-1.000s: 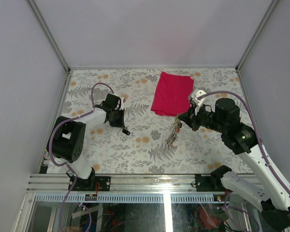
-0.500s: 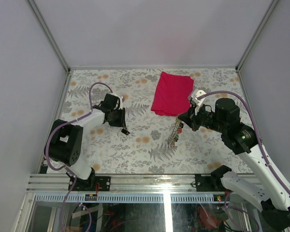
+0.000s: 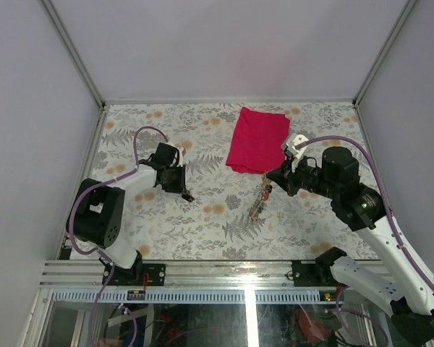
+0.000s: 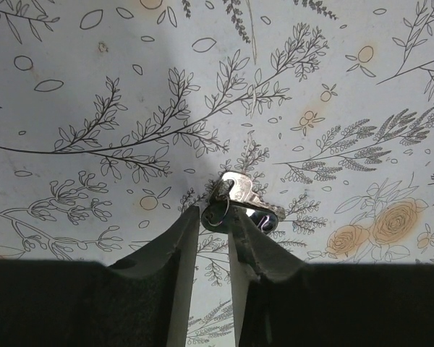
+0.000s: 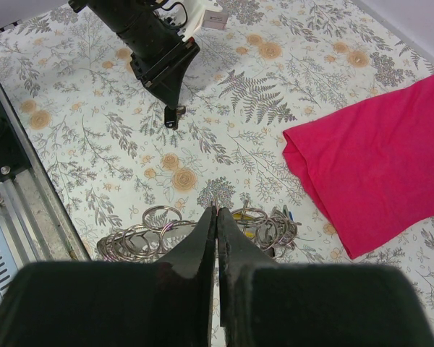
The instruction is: Put the keys on the keyring
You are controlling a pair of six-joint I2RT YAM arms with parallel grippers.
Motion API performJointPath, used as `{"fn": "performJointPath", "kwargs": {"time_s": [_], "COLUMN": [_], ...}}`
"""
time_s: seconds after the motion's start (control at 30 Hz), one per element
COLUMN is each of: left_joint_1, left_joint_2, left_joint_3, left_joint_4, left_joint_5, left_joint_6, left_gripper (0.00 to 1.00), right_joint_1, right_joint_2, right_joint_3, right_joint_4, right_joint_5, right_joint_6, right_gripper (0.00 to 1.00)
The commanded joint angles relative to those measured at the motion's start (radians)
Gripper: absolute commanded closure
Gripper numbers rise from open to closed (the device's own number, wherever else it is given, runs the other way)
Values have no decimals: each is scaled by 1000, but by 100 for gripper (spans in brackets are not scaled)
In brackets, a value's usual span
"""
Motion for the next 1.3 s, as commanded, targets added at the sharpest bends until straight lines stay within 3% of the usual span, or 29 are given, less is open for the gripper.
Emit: {"fn": "performJointPath", "kwargs": {"time_s": [0.0, 0.23, 0.57, 0.87, 1.13, 1.27], "left_joint_1": [2, 2, 3, -12, -106, -132], "left_joint_2": [6, 10, 7, -148, -260, -287], "left_joint_3": [5, 4, 10, 90, 236, 290], "left_joint_4": [30, 30, 36, 15, -20, -17], "left_joint_5": [-3, -10, 17, 75, 171, 329], "left_joint_6": [8, 14, 19, 88, 179, 195], "left_gripper": [77, 81, 100, 100, 100, 100], "right_joint_1": [-4, -4, -4, -3, -3, -3], "right_joint_2": [-7, -11, -17, 26, -97, -155], "right_joint_3": [53, 51, 49, 82, -67, -182], "right_joint_4": [89, 88, 87, 59, 321, 505], "right_joint_5": [-31, -29, -21, -65, -56, -121], "right_joint_6": [7, 7, 12, 36, -30, -119], "right_gripper": [100, 100, 100, 100, 100, 100]}}
